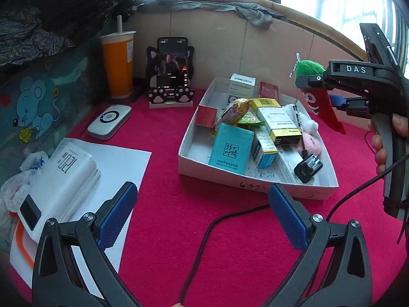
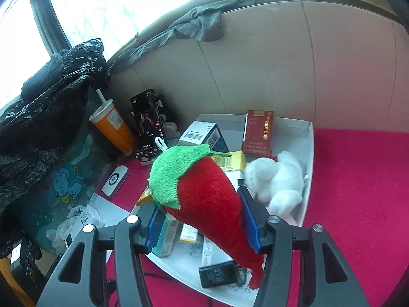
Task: Organize objects
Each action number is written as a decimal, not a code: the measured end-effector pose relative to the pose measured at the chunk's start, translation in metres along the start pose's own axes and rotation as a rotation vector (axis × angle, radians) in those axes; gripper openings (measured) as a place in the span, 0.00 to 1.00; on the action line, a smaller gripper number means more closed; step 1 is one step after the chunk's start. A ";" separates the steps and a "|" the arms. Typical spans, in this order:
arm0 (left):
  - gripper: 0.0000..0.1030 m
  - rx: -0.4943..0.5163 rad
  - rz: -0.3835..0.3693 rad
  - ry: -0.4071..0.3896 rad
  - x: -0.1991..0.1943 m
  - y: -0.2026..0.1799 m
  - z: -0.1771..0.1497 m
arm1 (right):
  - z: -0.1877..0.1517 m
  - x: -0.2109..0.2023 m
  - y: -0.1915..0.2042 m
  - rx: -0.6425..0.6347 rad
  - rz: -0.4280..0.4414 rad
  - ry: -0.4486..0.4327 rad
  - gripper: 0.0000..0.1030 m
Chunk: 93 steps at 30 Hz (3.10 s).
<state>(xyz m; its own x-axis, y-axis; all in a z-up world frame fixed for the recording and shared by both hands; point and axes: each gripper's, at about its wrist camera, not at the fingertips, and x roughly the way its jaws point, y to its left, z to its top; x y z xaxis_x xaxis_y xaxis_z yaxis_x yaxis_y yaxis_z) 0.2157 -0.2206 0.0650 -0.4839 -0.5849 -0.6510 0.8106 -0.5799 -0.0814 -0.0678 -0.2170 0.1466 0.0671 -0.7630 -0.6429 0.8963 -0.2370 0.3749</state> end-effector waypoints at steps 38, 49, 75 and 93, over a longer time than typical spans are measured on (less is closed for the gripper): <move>1.00 0.141 -0.006 -0.174 -0.078 -0.062 0.018 | -0.095 -0.207 0.010 -0.112 -0.434 -0.623 1.00; 1.00 0.148 0.004 -0.246 -0.124 -0.109 0.043 | -0.156 -0.300 -0.023 0.052 -0.483 -0.756 1.00; 1.00 0.100 0.061 -0.123 -0.103 -0.109 0.008 | -0.203 -0.322 -0.041 0.139 -0.604 -0.723 1.00; 1.00 0.104 0.057 -0.107 -0.098 -0.109 0.008 | -0.205 -0.317 -0.040 0.134 -0.600 -0.709 1.00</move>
<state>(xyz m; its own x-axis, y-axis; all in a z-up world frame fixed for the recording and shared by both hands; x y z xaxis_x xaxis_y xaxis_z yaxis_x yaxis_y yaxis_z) 0.1717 -0.1045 0.1438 -0.4748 -0.6724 -0.5679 0.8019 -0.5964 0.0358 -0.0351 0.1575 0.1988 -0.7126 -0.6684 -0.2130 0.6333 -0.7436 0.2147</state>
